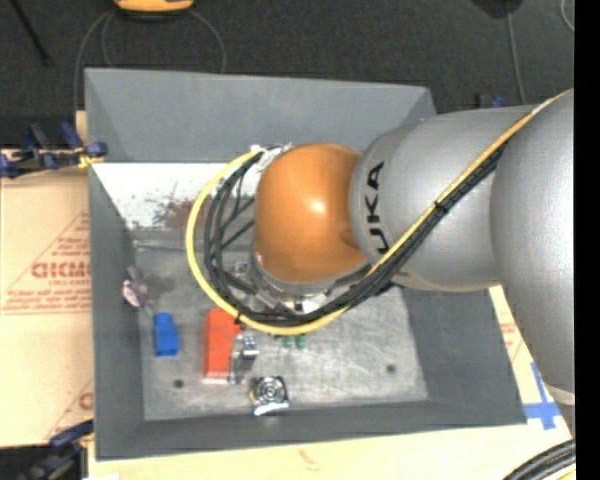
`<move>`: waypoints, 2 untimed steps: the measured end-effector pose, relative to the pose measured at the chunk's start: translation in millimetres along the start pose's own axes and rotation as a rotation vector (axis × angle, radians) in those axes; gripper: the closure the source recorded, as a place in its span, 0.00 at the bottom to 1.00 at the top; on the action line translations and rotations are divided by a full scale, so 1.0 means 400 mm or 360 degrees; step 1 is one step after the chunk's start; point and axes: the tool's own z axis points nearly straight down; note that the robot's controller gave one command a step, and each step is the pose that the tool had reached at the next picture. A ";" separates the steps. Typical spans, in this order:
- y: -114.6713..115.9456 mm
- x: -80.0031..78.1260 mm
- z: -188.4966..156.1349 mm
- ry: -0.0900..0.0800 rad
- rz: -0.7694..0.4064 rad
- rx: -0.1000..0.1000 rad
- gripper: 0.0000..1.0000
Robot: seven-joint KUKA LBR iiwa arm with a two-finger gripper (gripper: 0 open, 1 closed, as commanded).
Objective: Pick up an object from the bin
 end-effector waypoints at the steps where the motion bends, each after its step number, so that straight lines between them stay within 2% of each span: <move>1: -0.112 -0.122 0.195 -0.0010 -0.0865 0.0008 0.00; 2: 0.041 -0.126 0.231 -0.0019 -0.0984 0.0005 0.00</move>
Offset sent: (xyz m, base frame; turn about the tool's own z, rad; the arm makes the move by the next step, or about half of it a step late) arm 0.0478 -0.0413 -0.0768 -0.5476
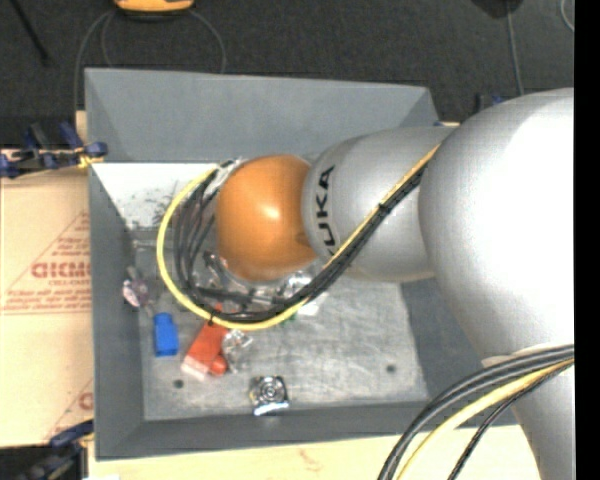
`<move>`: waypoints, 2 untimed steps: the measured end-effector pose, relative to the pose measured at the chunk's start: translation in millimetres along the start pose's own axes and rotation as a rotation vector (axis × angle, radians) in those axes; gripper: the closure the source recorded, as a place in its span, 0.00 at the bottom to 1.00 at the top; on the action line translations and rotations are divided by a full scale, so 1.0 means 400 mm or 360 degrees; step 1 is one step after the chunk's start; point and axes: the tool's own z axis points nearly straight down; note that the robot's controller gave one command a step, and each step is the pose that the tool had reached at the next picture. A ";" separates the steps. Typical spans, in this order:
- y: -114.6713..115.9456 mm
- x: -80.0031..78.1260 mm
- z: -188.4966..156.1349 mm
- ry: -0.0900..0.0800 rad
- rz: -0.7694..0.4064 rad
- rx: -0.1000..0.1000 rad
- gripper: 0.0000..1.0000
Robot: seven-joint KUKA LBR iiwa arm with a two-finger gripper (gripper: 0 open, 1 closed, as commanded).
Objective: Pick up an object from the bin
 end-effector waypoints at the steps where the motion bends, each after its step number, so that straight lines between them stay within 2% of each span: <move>1: -0.003 0.002 -0.001 0.0000 0.0009 -0.0004 0.00; 2: -0.015 0.087 0.003 -0.0023 0.0006 -0.0001 0.00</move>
Offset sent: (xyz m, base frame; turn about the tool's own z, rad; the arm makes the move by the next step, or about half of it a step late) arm 0.0000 0.0000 0.0000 0.0000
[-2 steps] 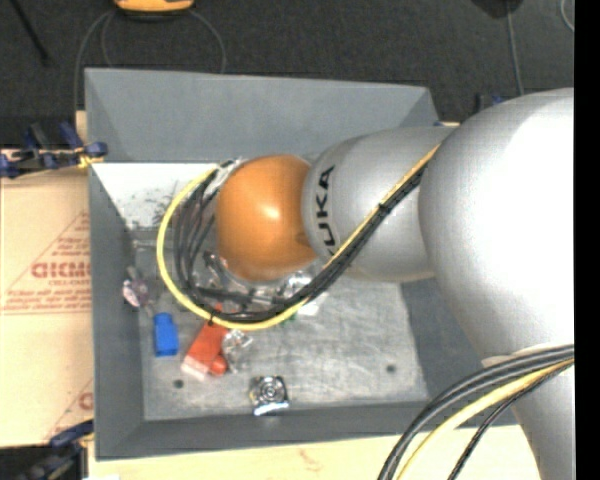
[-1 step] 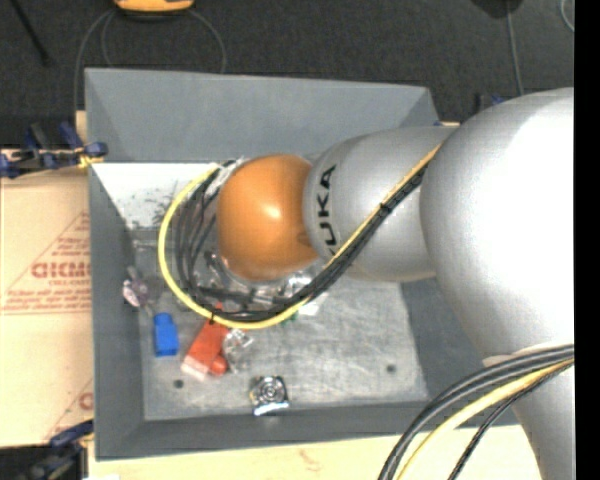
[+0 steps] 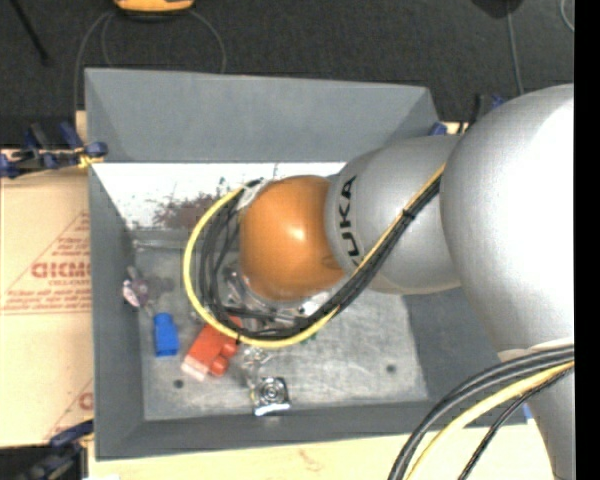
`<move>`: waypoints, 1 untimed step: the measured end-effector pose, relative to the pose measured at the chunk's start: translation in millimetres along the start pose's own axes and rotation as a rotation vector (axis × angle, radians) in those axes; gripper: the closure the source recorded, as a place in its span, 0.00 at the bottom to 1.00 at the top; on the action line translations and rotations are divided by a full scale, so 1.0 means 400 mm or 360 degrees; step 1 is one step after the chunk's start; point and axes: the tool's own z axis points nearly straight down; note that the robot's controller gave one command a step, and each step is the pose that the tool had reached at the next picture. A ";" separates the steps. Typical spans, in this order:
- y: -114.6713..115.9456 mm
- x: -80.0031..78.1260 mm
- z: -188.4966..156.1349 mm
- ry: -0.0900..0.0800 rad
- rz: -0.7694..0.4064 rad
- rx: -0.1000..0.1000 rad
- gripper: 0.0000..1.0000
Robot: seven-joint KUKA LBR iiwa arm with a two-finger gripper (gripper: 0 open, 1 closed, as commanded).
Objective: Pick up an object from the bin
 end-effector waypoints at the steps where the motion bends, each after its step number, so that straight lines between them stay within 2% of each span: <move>1: 0.000 -0.008 -0.005 -0.0009 0.0005 0.0002 1.00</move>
Offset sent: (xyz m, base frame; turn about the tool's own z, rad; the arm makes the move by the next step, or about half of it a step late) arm 0.0000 0.0000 0.0000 0.0000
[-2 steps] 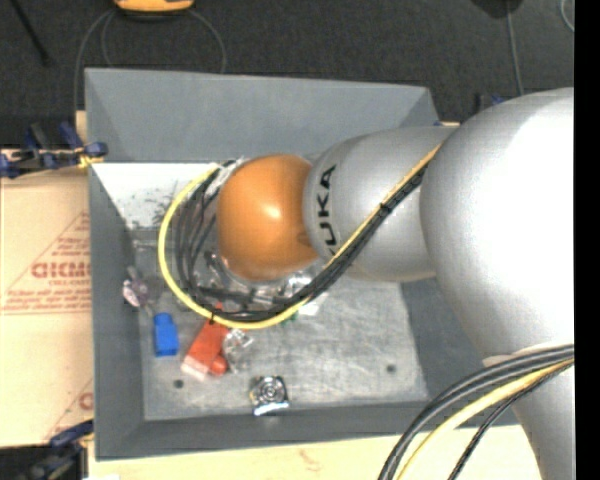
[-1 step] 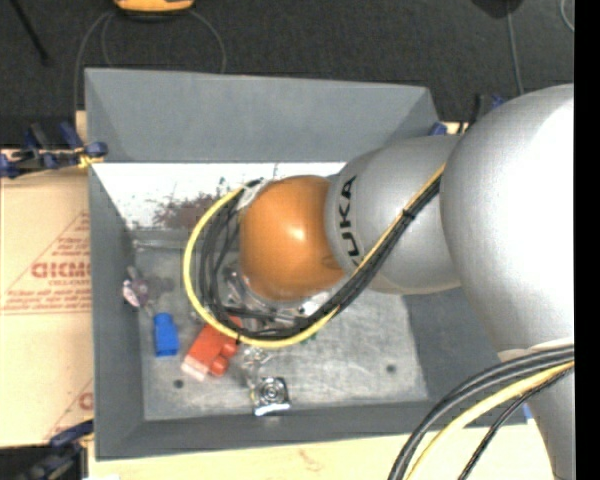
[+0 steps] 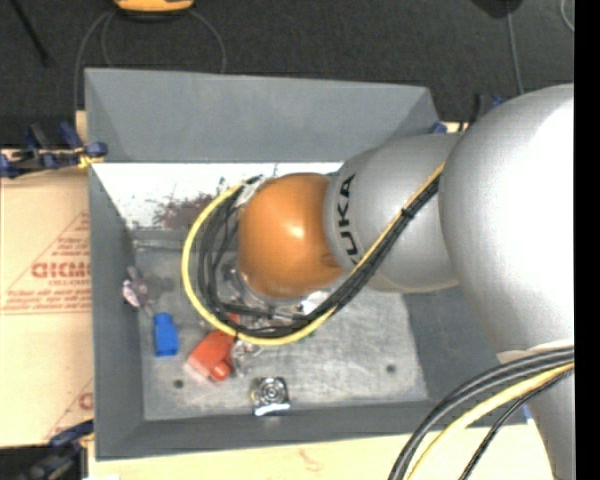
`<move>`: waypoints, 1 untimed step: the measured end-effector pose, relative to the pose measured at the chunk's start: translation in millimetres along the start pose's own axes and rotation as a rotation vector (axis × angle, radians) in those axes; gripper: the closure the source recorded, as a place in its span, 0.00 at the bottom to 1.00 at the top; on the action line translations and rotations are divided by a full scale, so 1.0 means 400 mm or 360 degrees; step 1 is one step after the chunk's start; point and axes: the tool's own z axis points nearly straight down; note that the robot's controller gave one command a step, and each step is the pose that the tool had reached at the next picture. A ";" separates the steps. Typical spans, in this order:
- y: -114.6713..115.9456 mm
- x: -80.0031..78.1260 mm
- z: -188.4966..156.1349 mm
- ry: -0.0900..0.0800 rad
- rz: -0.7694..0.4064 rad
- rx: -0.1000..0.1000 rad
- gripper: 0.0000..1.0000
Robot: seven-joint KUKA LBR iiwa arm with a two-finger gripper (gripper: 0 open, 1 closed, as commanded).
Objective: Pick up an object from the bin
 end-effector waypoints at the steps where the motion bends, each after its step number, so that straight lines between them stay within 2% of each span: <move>1: -0.016 0.063 -0.325 0.0028 0.0086 0.0006 1.00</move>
Offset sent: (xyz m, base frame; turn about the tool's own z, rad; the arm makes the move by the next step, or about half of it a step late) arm -0.0222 -0.0203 0.1242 0.0506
